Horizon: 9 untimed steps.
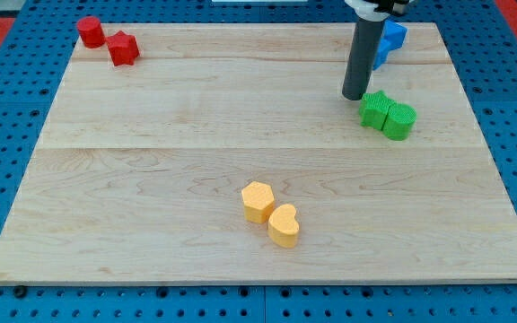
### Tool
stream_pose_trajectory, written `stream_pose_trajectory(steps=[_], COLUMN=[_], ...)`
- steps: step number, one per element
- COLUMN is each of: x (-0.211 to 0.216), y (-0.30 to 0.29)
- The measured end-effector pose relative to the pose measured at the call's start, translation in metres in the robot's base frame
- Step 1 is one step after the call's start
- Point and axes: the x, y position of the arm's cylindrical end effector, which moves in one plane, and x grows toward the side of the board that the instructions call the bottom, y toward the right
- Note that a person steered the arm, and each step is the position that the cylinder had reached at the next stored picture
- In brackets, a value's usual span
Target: Move your hand to the center of the board
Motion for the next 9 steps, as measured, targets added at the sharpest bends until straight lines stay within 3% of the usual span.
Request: stream_pose_trajectory(steps=[4, 6, 9], x=[0.000, 0.000, -0.001], y=[-0.024, -0.197, -0.198])
